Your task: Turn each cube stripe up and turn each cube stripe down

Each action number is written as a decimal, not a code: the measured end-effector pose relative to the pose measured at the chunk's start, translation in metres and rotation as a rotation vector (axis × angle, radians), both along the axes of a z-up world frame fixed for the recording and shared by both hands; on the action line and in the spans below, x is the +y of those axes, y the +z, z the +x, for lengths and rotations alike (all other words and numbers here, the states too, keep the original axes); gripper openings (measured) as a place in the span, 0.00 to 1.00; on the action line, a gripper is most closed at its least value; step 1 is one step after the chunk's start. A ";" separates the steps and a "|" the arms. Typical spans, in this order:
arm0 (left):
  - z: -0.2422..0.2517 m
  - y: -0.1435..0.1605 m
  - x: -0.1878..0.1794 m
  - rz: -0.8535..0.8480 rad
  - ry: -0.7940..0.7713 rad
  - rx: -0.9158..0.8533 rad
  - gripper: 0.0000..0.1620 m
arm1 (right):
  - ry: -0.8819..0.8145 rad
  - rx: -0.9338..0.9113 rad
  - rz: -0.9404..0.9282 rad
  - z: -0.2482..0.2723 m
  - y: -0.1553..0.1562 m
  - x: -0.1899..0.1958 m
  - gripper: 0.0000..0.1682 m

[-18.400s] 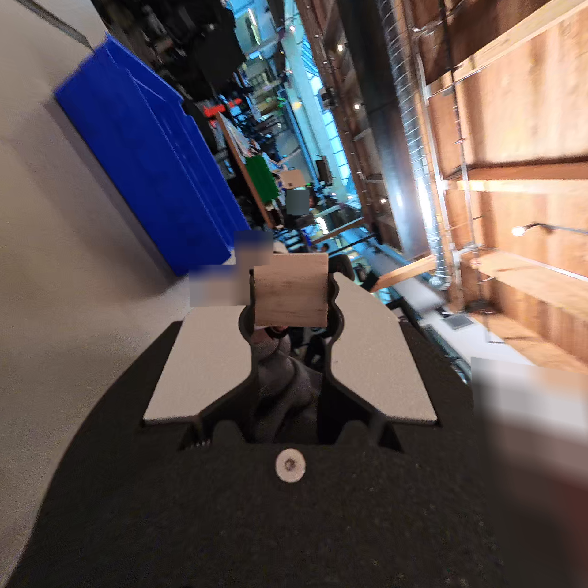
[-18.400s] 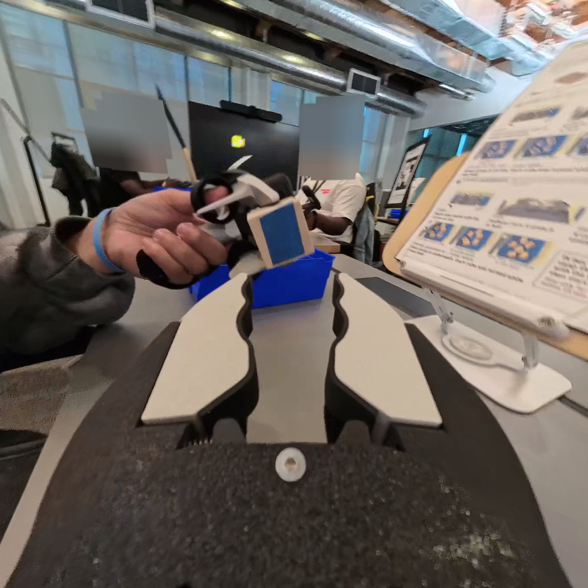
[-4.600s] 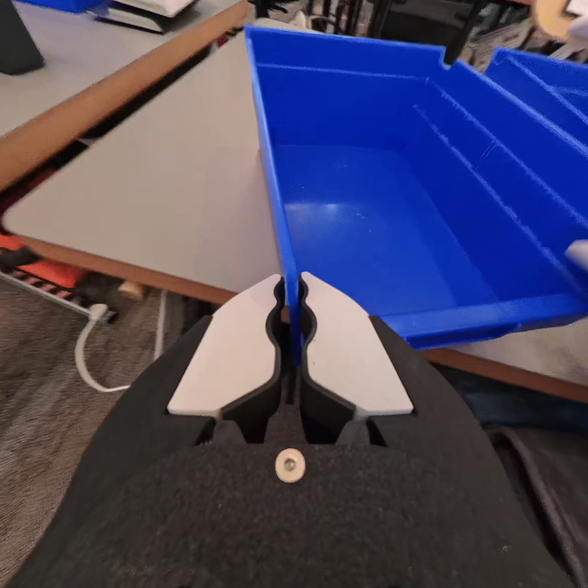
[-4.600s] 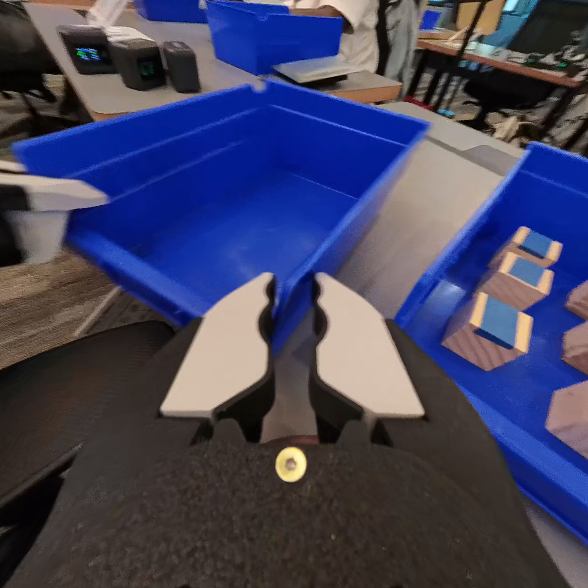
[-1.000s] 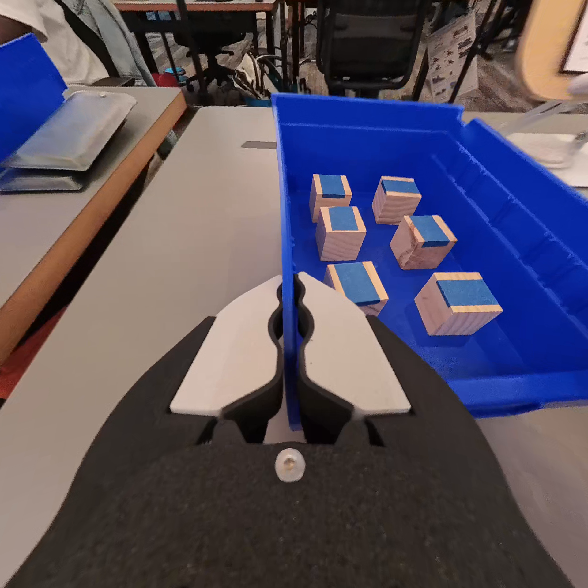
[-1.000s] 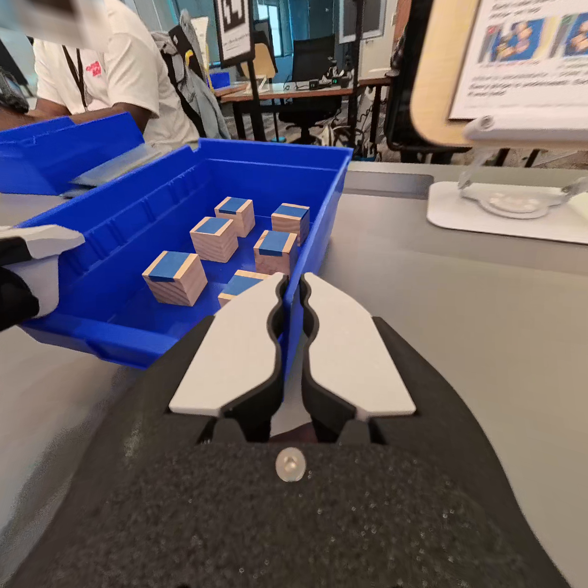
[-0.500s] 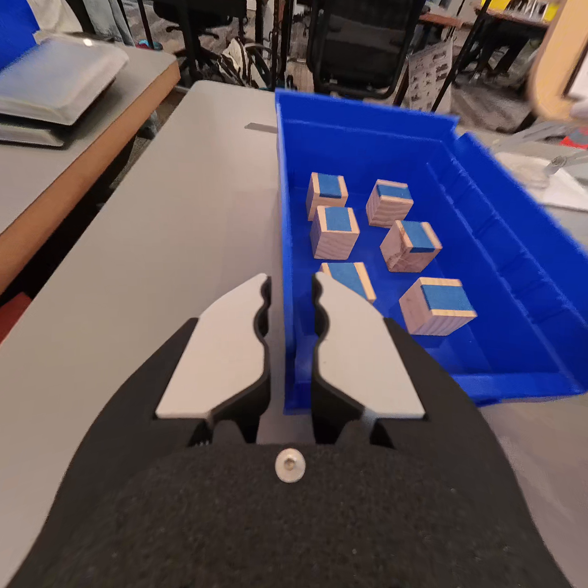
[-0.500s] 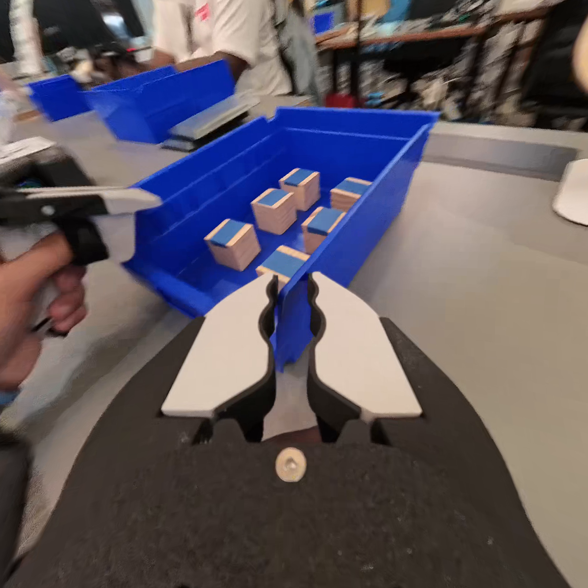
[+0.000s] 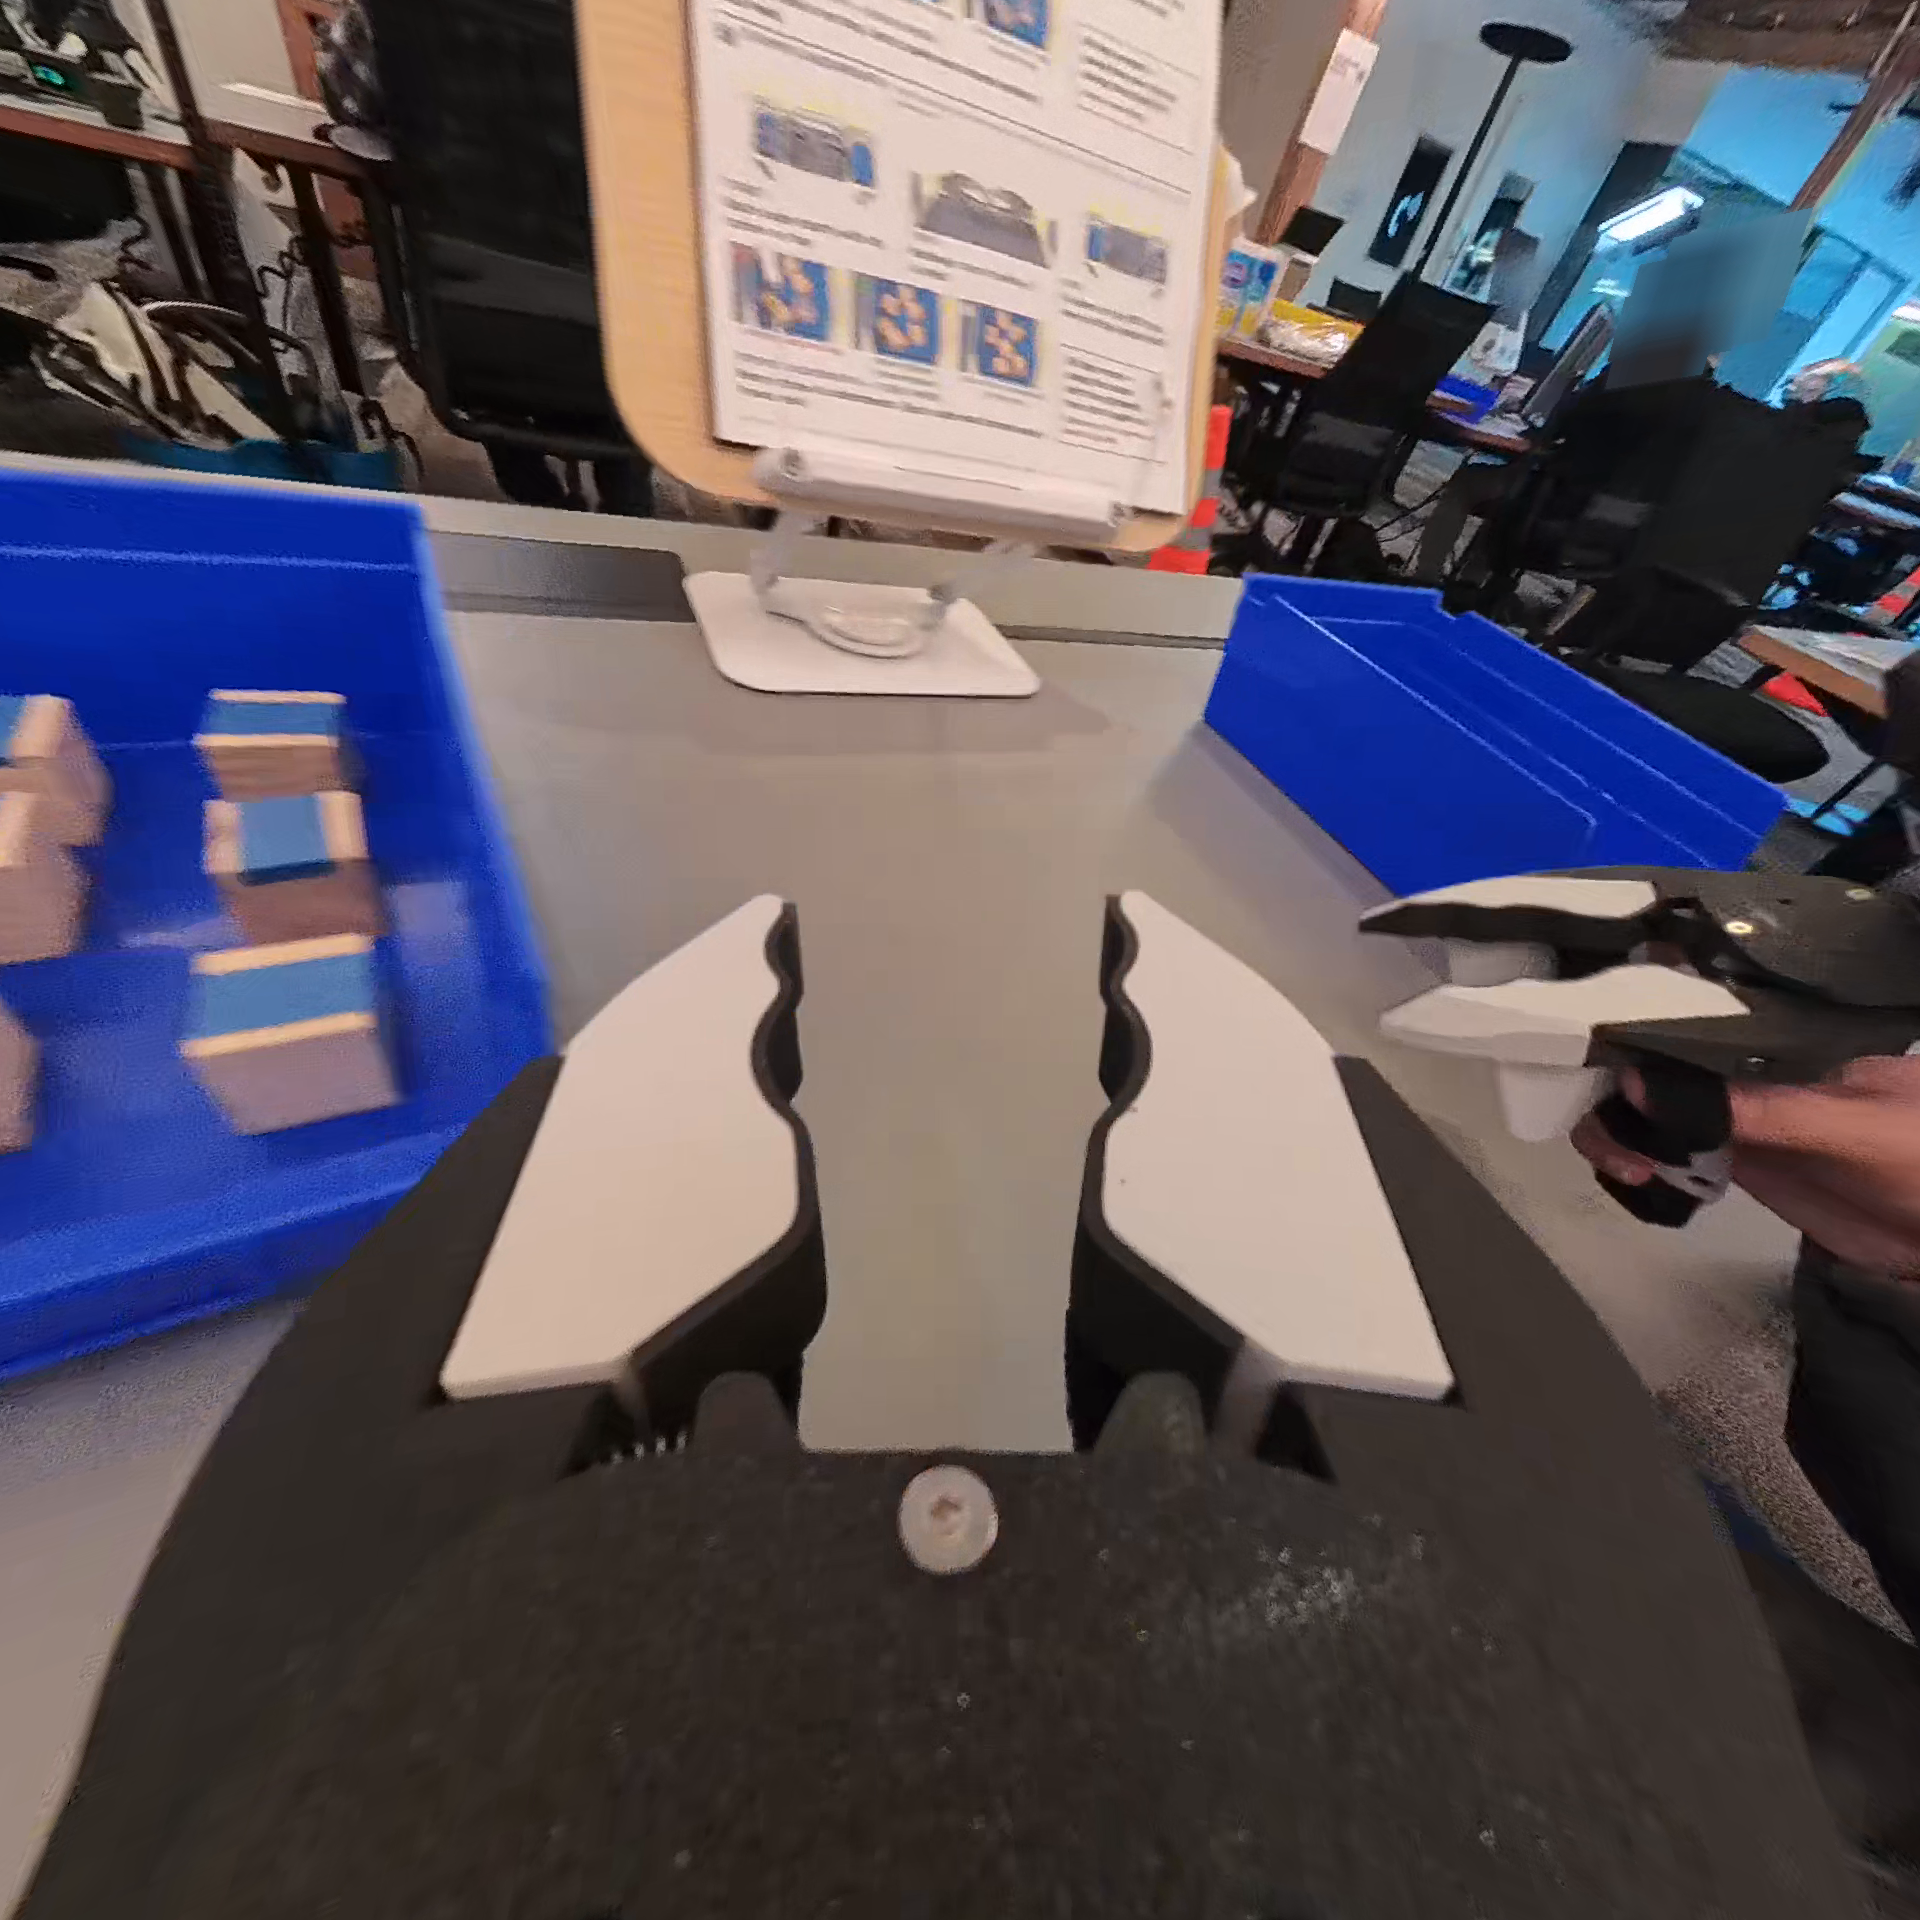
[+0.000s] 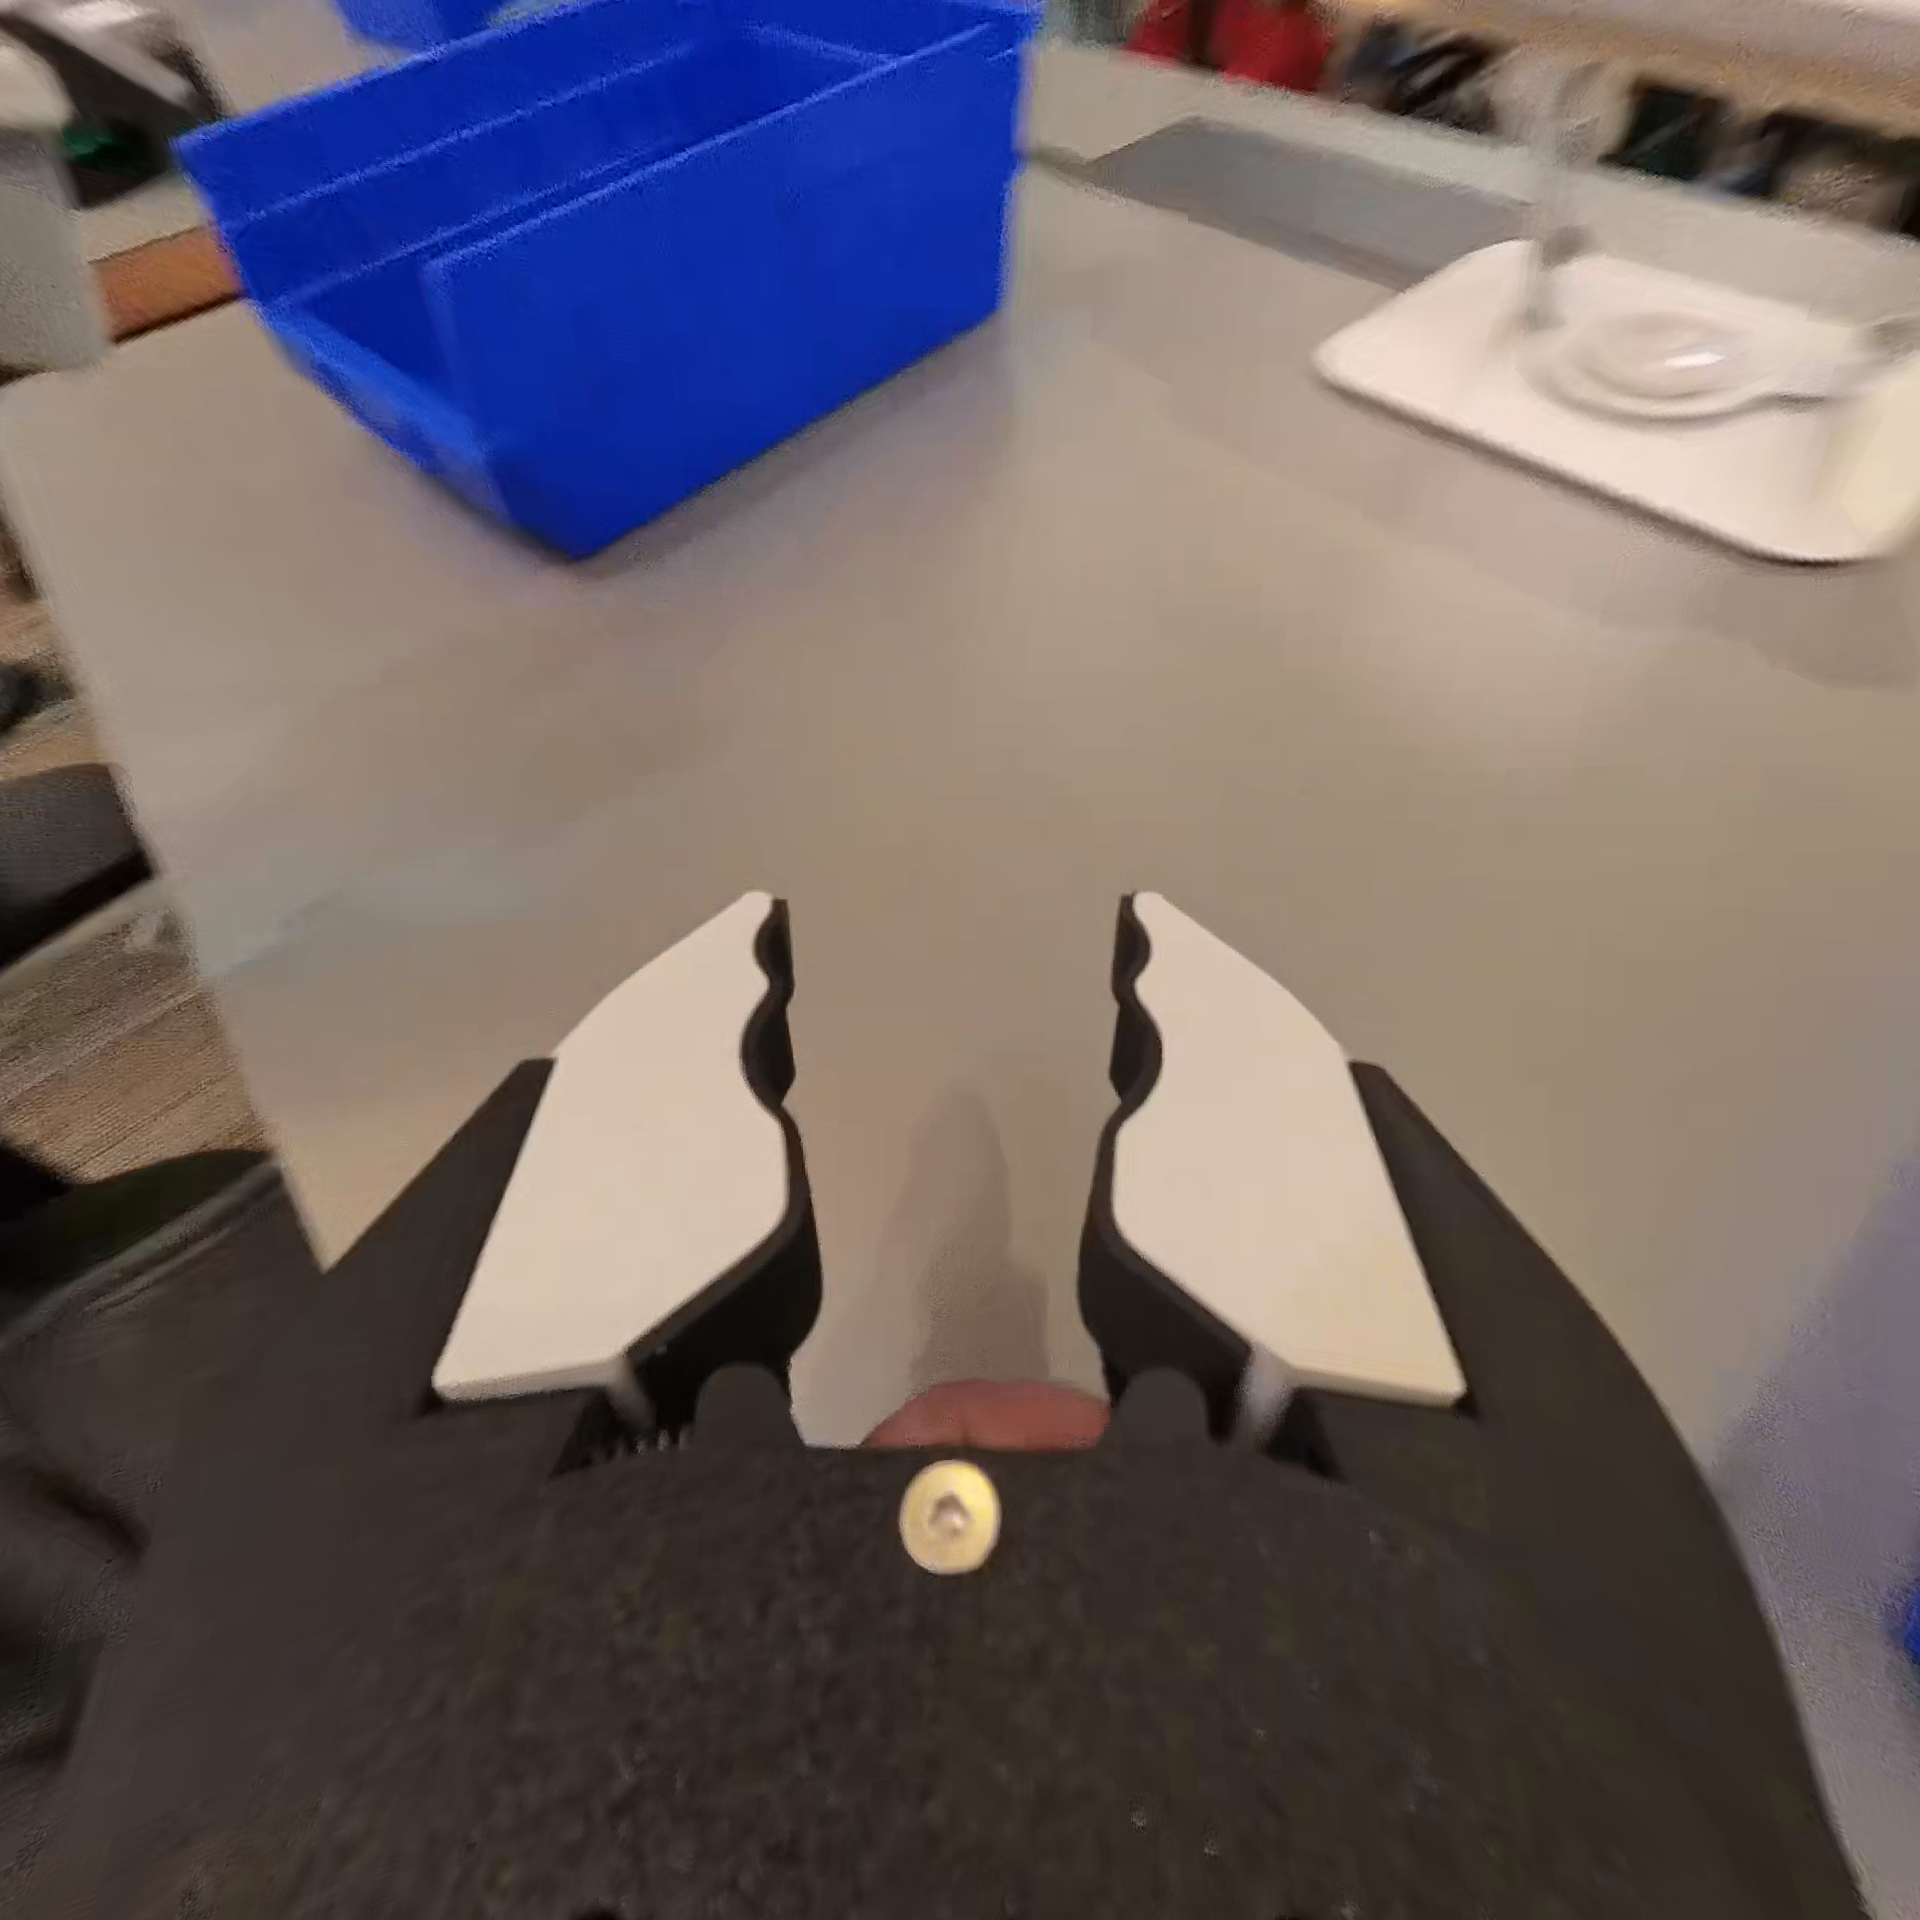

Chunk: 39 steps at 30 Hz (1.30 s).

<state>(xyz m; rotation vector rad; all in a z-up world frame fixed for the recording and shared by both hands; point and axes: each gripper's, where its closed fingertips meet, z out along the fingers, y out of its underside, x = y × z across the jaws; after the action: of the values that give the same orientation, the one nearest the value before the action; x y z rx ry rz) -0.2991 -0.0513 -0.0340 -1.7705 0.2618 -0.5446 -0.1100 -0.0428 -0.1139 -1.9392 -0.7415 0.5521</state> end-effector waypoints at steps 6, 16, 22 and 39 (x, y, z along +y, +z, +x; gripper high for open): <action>0.059 -0.045 -0.007 0.027 -0.038 0.116 0.34 | -0.173 0.173 0.366 0.071 0.034 -0.017 0.26; 0.026 -0.056 -0.011 -0.009 -0.023 0.073 0.36 | -0.164 0.107 0.188 0.064 0.015 -0.015 0.32; 0.029 -0.063 -0.009 -0.022 -0.036 0.131 0.36 | -0.169 0.108 0.202 0.064 0.015 -0.014 0.32; -0.140 -0.067 0.094 -0.634 0.200 0.434 0.32 | -0.092 0.162 0.126 0.046 0.008 -0.019 0.30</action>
<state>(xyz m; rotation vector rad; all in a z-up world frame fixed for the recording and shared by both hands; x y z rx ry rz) -0.4391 0.0431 -0.1009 -2.4972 0.2180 -0.0844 -0.0640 -0.0614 -0.1055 -1.7793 -0.5677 0.5845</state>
